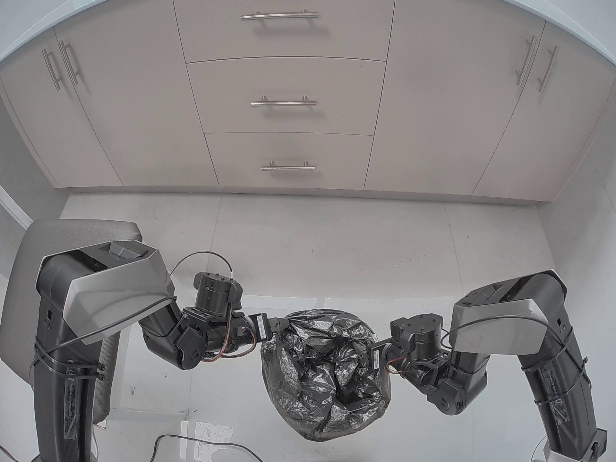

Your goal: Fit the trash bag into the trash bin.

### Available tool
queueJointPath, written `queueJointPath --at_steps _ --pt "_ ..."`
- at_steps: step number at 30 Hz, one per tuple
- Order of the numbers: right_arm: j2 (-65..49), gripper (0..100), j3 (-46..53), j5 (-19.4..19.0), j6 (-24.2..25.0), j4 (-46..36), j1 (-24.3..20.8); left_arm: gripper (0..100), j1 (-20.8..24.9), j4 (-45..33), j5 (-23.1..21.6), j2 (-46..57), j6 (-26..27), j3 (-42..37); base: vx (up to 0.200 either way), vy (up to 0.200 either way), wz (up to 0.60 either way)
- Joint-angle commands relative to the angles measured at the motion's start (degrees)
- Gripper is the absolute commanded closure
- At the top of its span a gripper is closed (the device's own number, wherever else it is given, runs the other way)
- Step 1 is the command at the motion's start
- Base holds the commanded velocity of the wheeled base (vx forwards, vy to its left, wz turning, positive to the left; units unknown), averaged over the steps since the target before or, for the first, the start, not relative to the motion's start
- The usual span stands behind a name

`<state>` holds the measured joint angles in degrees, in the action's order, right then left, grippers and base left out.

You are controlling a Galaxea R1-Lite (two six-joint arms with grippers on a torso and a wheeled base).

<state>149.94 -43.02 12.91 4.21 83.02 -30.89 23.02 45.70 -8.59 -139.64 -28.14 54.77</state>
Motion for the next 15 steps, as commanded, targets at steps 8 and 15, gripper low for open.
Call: queueJointPath --at_steps 8,15 --pt "-4.7 0 6.8 -0.3 -2.3 0.3 -5.5 0 0.0 0.0 0.0 0.2 0.1 -0.4 0.0 0.0 0.0" --pt "-2.3 0 6.4 -0.3 -5.4 -0.8 -4.8 0 -0.1 0.0 0.0 0.1 0.1 -0.4 0.0 0.0 0.0"
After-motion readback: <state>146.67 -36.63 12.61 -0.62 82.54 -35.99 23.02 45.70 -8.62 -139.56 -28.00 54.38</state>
